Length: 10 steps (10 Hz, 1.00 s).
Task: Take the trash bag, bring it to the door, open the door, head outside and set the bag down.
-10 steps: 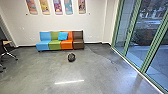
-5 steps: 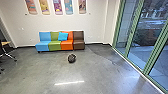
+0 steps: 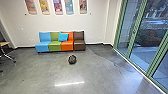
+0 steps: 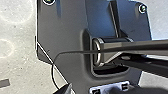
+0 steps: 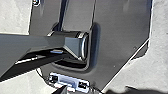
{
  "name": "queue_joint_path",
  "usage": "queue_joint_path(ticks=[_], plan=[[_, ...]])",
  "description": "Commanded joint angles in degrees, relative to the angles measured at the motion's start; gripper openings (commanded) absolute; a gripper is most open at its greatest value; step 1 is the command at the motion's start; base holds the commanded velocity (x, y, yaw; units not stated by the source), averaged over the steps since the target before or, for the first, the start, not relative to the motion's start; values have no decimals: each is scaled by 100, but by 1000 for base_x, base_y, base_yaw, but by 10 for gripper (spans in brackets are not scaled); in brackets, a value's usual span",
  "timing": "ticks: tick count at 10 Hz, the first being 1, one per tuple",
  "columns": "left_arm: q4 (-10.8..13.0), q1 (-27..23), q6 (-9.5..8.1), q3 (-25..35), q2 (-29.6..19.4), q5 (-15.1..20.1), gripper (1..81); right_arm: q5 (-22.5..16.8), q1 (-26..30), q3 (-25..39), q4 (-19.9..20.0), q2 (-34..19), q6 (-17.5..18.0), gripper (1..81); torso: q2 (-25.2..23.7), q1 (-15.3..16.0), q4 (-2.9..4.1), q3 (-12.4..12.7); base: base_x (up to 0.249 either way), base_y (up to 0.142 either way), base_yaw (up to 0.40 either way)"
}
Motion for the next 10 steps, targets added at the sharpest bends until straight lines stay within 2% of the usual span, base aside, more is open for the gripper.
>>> queue_joint_path(ticks=[1, 10], plan=[[-38, -178, -7, 10, -10, 329, 811, -383, 171, 11, -47, -42, -31, 811, 0, 0, 0, 0, 140, 79, 0], [-38, -169, -7, 10, 7, 329, 811, -374, 154, -15, -38, -33, -31, 811, 0, 0, 0, 0, 140, 79, 0]])
